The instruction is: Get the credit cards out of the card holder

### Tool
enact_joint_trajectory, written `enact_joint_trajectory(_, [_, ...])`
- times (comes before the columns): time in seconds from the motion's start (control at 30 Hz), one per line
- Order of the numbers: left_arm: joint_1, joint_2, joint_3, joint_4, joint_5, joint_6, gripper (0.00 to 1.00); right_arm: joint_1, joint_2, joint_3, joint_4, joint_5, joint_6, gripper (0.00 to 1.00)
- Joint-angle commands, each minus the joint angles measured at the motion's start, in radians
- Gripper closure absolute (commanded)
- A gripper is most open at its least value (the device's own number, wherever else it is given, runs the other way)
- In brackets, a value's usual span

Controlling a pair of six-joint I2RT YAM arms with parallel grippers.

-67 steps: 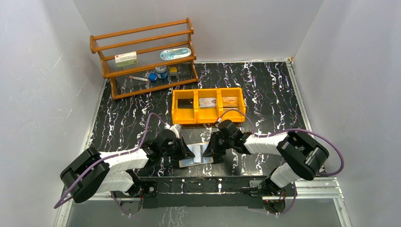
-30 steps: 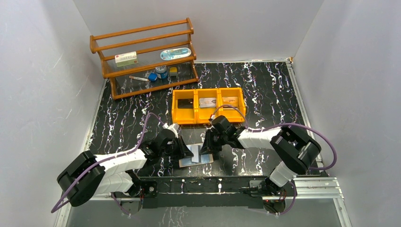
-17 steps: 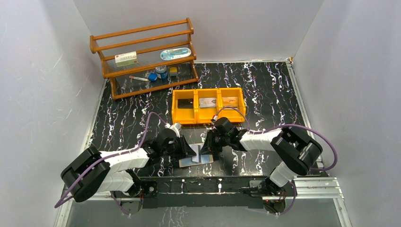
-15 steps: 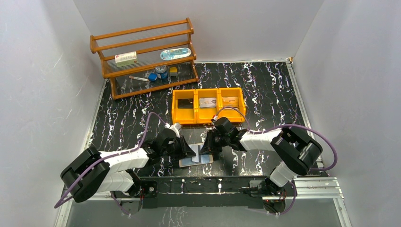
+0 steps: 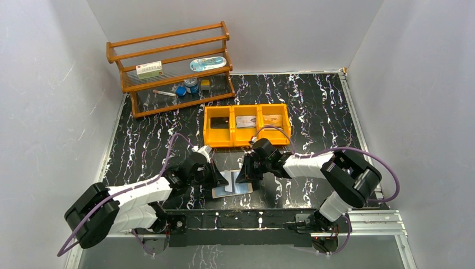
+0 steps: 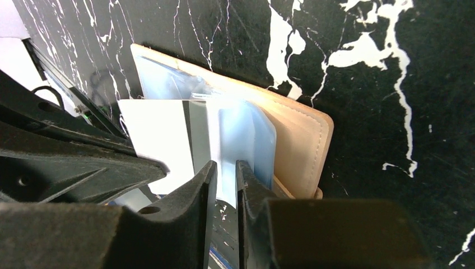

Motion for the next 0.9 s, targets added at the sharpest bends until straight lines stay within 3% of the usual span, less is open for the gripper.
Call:
enact_joint_trajectory(0.0, [-0.006,-0.067,0.054,-0.117,-0.063,0.042,1.00,0.006,0.000,0.018,-0.118,0.069,-0.053,0.71])
enact_joint_trajectory(0.1, [-0.006,-0.097,0.073,-0.175,-0.090,0.058,1.00,0.006,-0.033,0.028,-0.108,0.052,-0.071,0.69])
enact_joint_trajectory(0.3, [-0.006,-0.155,0.102,-0.235,-0.113,0.088,1.00,0.007,-0.143,0.032,-0.081,0.042,-0.077,0.55])
enact_joint_trajectory(0.63, [0.000,-0.244,0.180,-0.367,-0.194,0.145,1.00,0.005,-0.315,-0.036,-0.054,0.178,-0.056,0.37])
enact_joint_trajectory(0.87, [0.065,-0.222,0.202,-0.285,-0.053,0.201,1.00,-0.048,-0.402,-0.067,-0.080,0.291,-0.067,0.35])
